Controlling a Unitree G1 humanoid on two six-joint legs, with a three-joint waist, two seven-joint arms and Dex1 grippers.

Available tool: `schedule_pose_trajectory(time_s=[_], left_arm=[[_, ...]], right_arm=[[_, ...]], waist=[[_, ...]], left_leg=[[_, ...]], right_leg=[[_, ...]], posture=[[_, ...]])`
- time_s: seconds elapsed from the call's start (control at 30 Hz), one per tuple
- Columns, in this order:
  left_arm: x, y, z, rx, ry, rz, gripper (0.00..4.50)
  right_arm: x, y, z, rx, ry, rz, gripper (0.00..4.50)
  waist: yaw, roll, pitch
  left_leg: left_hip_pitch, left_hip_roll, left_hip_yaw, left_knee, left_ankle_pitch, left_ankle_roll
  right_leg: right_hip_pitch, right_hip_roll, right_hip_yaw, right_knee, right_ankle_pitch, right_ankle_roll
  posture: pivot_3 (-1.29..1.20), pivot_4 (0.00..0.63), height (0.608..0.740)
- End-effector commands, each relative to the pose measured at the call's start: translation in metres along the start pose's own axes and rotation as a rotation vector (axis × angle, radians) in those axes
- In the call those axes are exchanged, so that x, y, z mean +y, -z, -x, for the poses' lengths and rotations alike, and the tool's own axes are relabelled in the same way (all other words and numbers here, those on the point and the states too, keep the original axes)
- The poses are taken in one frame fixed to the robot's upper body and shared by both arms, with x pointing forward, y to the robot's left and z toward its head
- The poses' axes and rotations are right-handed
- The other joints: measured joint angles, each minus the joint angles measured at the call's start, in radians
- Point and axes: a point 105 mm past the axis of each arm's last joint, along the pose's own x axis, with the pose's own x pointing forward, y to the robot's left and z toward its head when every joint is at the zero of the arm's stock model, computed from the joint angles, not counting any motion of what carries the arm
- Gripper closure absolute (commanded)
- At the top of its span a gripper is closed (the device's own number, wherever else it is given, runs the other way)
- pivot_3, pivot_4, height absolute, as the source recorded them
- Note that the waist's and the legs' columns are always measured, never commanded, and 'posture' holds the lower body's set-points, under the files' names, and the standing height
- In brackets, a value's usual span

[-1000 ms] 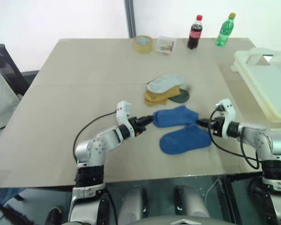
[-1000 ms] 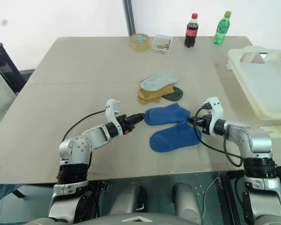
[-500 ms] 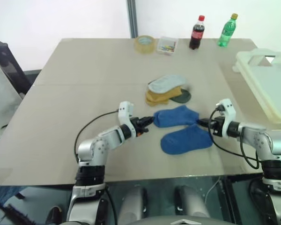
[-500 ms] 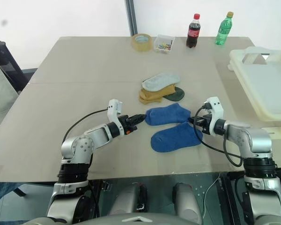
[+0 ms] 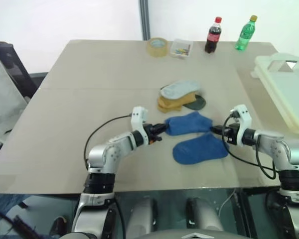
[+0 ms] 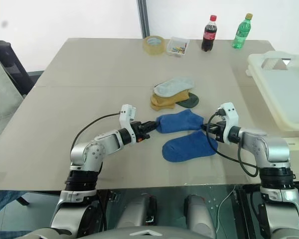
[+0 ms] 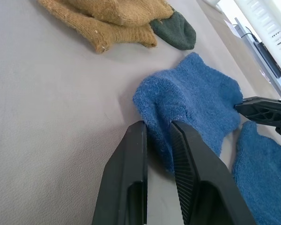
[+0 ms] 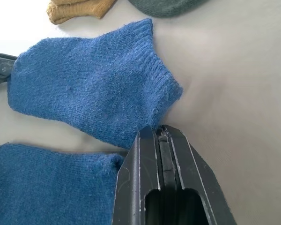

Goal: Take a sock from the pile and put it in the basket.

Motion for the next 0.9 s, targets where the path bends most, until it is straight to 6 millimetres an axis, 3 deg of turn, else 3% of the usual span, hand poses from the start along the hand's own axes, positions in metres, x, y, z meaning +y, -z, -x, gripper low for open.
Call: schedule_pose_trajectory(time_s=[0.03,0.47,0.57,0.63,0.77,0.9], left_arm=[[0.007,0.02,-0.002,0.065,-0.028,0.062,4.42],[0.009,0.02,0.002,0.063,-0.039,0.053,4.48],[0.005,0.011,0.005,0.025,-0.023,0.034,4.48],[-0.002,0.002,0.008,-0.007,0.004,0.0,4.48],[-0.037,-0.024,0.033,-0.096,0.174,0.02,4.48],[-0.048,-0.027,0.053,-0.11,0.2,0.009,4.48]], right_arm=[[0.001,-0.011,0.005,-0.037,0.003,0.03,4.5],[0.003,-0.016,0.003,-0.068,-0.012,0.005,4.5],[0.007,-0.024,0.006,-0.106,-0.033,-0.023,4.5],[0.008,-0.029,0.009,-0.123,-0.037,-0.032,4.5],[0.02,-0.044,0.026,-0.163,-0.046,0.0,4.5],[0.034,-0.044,0.042,-0.172,-0.064,-0.001,4.5]], waist=[[0.0,0.0,0.0],[-0.002,0.001,-0.001],[-0.002,0.001,-0.001],[-0.003,0.001,-0.001],[-0.004,0.0,0.001],[-0.002,0.001,0.0]], left_leg=[[0.0,0.0,0.0,0.0,0.0,0.0],[0.0,0.0,0.0,0.0,0.0,0.0],[0.0,0.0,0.0,0.0,0.0,0.0],[0.0,0.0,0.0,0.0,0.0,0.0],[-0.004,0.001,0.0,0.0,0.0,0.0],[-0.007,0.002,-0.001,-0.001,0.0,0.0]], right_leg=[[0.0,0.0,0.0,0.0,0.0,0.0],[0.0,0.0,0.0,0.0,0.0,0.0],[0.0,0.0,0.0,0.0,0.0,0.0],[0.0,0.0,0.0,0.0,0.0,0.0],[-0.003,0.0,0.0,0.0,0.0,0.0],[-0.007,0.0,0.0,0.001,0.002,0.004]], posture=[[0.0,0.15,0.74],[0.0,0.15,0.74],[0.0,0.15,0.74],[0.0,0.15,0.74],[0.0,0.15,0.74],[0.0,0.15,0.74]])
